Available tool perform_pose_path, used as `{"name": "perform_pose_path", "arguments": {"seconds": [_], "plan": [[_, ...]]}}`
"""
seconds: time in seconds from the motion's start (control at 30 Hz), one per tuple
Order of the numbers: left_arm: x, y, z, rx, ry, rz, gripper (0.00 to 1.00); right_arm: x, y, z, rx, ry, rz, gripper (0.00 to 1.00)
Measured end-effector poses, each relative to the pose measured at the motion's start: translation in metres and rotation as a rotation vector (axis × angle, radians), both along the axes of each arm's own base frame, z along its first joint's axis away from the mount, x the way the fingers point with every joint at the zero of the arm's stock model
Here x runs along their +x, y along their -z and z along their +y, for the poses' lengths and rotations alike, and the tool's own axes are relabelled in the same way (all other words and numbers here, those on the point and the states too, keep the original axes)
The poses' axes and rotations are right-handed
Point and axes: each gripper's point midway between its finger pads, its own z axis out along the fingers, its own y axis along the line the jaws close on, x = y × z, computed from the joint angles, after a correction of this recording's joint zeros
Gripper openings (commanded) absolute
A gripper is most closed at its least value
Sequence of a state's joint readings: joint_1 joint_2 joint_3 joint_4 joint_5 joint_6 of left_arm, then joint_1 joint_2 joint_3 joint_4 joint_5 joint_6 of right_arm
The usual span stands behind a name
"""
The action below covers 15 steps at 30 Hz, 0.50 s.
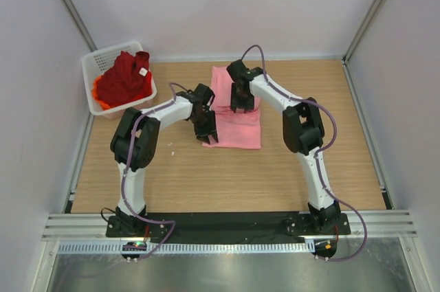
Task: Fold and stack the t-shirts
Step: Fold the tshirt
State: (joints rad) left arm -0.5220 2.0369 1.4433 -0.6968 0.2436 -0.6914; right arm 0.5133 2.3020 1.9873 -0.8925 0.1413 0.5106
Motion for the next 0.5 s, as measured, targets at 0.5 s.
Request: {"name": "perform_pose_path", "arguments": {"seconds": [0.5], "plan": [[-0.007, -0.007, -0.002, 0.022, 0.042, -0.02, 0.44, 0.028, -0.039, -0.018, -0.042, 0.022, -0.082, 0.65]]}}
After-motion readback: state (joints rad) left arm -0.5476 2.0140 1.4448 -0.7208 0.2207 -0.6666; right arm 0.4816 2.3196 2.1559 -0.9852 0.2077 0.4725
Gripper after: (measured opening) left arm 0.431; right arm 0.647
